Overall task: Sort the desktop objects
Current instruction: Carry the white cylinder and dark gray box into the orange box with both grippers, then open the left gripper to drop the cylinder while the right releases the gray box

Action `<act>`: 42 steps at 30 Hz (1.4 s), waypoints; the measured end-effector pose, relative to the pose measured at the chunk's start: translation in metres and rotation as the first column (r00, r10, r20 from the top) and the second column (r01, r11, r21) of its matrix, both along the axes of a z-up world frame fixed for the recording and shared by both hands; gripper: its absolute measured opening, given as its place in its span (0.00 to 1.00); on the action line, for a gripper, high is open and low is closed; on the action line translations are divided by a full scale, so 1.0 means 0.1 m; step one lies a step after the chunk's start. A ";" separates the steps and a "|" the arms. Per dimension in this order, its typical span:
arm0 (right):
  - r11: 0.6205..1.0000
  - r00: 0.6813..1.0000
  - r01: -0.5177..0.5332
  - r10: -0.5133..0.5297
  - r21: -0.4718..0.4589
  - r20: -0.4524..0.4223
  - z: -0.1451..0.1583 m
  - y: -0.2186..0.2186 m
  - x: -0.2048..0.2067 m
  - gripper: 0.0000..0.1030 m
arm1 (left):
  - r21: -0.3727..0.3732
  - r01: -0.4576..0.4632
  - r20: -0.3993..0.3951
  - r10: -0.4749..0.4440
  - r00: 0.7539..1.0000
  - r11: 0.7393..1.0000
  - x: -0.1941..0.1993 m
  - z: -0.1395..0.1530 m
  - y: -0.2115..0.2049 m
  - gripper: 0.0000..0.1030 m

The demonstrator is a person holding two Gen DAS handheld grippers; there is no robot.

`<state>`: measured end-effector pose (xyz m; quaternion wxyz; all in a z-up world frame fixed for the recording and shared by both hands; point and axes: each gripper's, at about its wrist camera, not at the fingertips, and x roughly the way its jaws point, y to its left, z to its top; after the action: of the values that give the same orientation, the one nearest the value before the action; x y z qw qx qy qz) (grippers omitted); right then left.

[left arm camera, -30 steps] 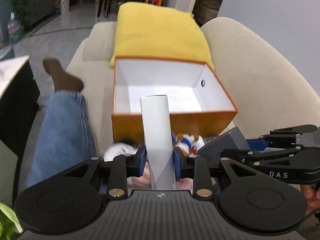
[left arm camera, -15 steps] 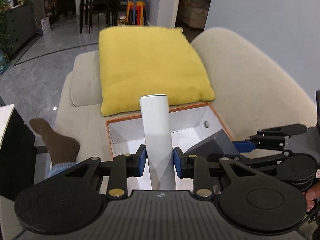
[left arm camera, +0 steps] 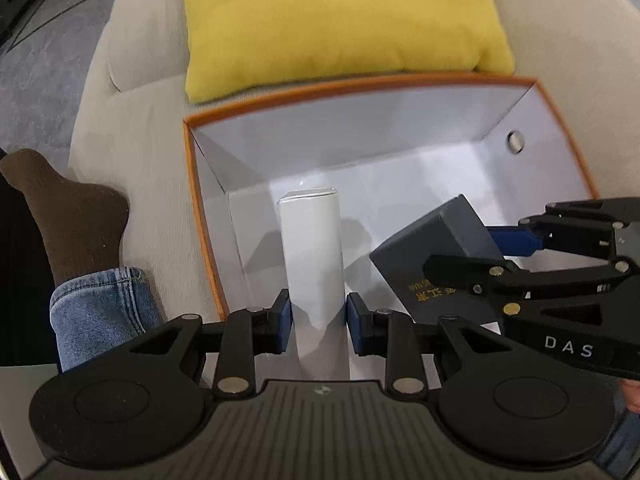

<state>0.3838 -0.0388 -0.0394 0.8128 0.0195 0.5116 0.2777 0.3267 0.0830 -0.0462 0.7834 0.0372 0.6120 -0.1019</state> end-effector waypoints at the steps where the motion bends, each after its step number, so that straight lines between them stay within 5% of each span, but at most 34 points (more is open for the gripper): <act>1: 1.000 1.000 0.000 0.000 0.008 -0.014 -0.05 0.02 0.03 0.35 | 0.009 0.006 -0.004 -0.006 1.000 1.000 0.00 -0.04 -0.01 0.32; 9: 0.998 0.992 0.063 -0.061 0.012 -0.107 -0.37 0.03 0.11 0.34 | 0.104 0.027 -0.019 -0.026 0.999 0.994 0.06 -0.16 -0.10 0.32; 18: 0.994 0.985 0.106 -0.102 0.018 -0.137 -0.44 0.08 0.10 0.34 | 0.089 0.037 0.010 -0.038 0.999 0.995 -0.03 -0.03 -0.05 0.43; 27: 0.994 0.985 0.107 -0.105 0.006 -0.133 -0.43 0.31 0.04 0.35 | -0.011 0.032 0.177 -0.029 0.984 0.999 -0.38 0.43 0.20 0.46; 42: 0.993 0.971 0.106 -0.115 -0.055 -0.210 -0.43 0.68 -0.12 0.35 | -0.106 0.032 0.114 -0.020 0.993 0.994 -0.53 0.28 0.58 0.30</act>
<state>0.3721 0.0291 -0.0820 0.7679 0.0599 0.5996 0.2173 0.2738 0.1405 -0.0179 0.8163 0.0085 0.5596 -0.1430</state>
